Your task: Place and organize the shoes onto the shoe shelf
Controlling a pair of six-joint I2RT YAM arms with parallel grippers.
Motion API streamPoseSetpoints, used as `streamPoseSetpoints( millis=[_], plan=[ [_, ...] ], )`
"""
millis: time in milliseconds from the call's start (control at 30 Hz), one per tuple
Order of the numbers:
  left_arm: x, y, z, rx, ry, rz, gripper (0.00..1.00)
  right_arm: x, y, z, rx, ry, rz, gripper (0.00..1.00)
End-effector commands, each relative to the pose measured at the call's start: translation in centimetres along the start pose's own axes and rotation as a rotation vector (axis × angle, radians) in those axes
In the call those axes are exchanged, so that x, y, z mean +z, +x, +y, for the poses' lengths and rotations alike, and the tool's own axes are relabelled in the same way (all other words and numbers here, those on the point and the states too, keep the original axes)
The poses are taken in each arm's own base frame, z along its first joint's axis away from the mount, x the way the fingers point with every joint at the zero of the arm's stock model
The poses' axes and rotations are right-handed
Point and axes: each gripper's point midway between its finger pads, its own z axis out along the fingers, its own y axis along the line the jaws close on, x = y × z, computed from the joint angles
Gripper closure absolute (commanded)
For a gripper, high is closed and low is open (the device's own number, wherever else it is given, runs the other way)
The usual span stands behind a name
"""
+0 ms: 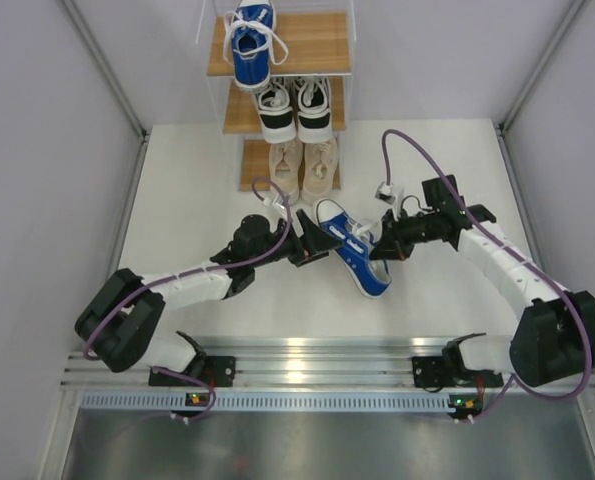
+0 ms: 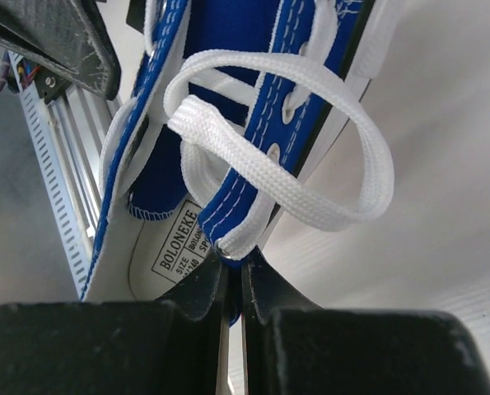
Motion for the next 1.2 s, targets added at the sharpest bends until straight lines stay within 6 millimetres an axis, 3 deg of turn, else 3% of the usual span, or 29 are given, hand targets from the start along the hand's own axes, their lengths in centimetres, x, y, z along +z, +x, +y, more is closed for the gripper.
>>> streamPoseSetpoints(
  millis=[0,200,267,300,333,367,433,467,533,567,600,633,733,833,933,1167],
  plan=[
    [0.6,-1.6,-3.8,0.070,0.125,-0.063,0.11,0.0,-3.3,2.5,-0.139,-0.100,-0.074,1.00],
    [0.7,-2.4,-3.6,0.072,0.110,-0.108,0.15,0.3,-3.2,4.2,-0.219,-0.150,-0.052,1.00],
    [0.6,-2.6,-3.3,0.051,0.102,-0.125,0.23,0.2,-3.4,4.5,-0.263,-0.159,-0.050,1.00],
    [0.6,-2.6,-3.1,0.040,0.102,-0.127,0.30,0.2,-3.4,4.6,-0.278,-0.162,-0.047,1.00],
    [0.7,-2.5,-2.9,0.025,0.102,-0.126,0.51,0.1,-3.4,5.0,-0.292,-0.172,-0.042,1.00],
    [0.6,-2.5,-2.6,-0.006,0.104,-0.128,0.65,0.1,-3.4,5.1,-0.331,-0.181,-0.041,1.00],
    [0.4,-2.7,-2.0,-0.027,0.099,-0.133,0.84,-0.3,-3.4,5.6,-0.359,-0.196,-0.027,0.96],
    [0.1,-2.5,-1.7,-0.036,0.094,-0.134,1.00,-0.4,-3.4,5.5,-0.420,-0.196,-0.024,0.80],
    [-0.6,-3.0,-1.6,-0.041,0.096,-0.150,1.00,-1.4,-4.6,5.6,-0.513,-0.166,-0.023,0.56],
    [-0.9,-3.1,-1.6,-0.041,0.097,-0.154,1.00,-1.9,-4.4,5.8,-0.579,-0.170,-0.007,0.34],
    [-1.6,-3.5,-1.4,-0.040,0.098,-0.167,1.00,-2.6,-5.2,6.1,-0.631,-0.165,-0.015,0.24],
    [-1.9,-3.7,-1.3,-0.027,0.096,-0.172,1.00,-3.2,-4.7,6.9,-0.642,-0.192,0.001,0.01],
    [-2.9,-4.3,-1.0,0.001,0.072,-0.182,1.00,-4.1,-4.2,9.4,-0.850,-0.313,-0.044,0.01],
    [-3.3,-4.3,-1.1,0.039,0.056,-0.163,1.00,-4.8,-1.3,12.0,-0.992,-0.462,-0.057,0.01],
    [-3.6,-4.2,-1.4,0.049,0.064,-0.160,1.00,-4.2,0.7,13.0,-1.044,-0.538,0.007,0.02],
    [-3.7,-4.3,-1.8,0.040,0.076,-0.161,1.00,-2.9,1.6,12.0,-1.083,-0.518,0.114,0.20]
  ],
)
